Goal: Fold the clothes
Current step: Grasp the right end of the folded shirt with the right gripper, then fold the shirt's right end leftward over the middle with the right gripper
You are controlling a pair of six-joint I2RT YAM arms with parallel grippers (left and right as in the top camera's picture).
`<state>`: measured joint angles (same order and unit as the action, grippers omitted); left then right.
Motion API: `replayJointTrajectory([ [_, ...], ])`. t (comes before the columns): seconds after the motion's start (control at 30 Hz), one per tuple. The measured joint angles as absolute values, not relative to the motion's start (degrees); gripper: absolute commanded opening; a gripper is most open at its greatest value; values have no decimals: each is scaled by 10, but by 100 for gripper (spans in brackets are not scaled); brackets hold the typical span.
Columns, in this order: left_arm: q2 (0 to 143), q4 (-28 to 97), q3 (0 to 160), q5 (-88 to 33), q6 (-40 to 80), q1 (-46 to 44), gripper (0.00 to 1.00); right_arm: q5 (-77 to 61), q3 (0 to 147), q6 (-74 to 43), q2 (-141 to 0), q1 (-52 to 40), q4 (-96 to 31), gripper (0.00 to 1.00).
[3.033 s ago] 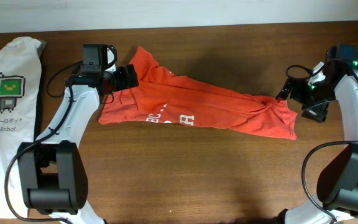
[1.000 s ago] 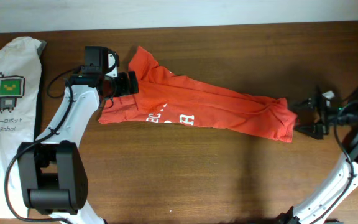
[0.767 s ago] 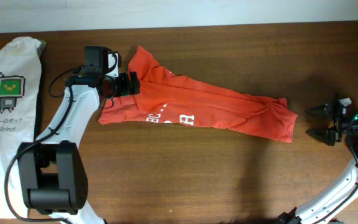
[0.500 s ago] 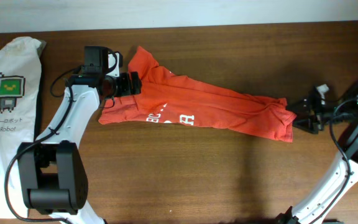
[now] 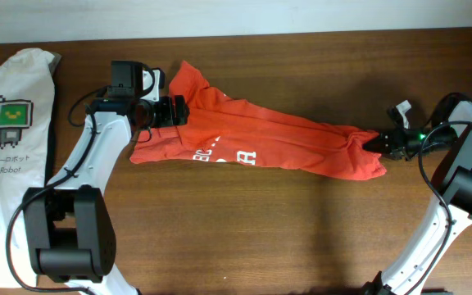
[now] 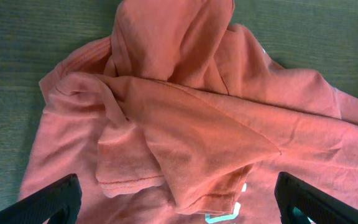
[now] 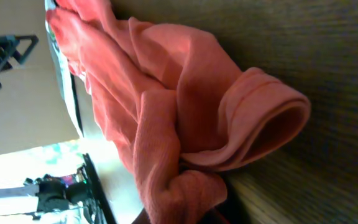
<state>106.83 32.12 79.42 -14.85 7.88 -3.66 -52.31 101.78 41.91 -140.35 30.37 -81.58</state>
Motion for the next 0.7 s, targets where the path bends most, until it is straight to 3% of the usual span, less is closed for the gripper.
replayJointTrajectory([
  [0.3,1068,321,794,-164,79,-37,99,-522,1024,387,-1404,304,-861,4],
  [0.7,1068,321,794,-168,79,-37,99,-478,1199,312,-1407,274,-971,4],
])
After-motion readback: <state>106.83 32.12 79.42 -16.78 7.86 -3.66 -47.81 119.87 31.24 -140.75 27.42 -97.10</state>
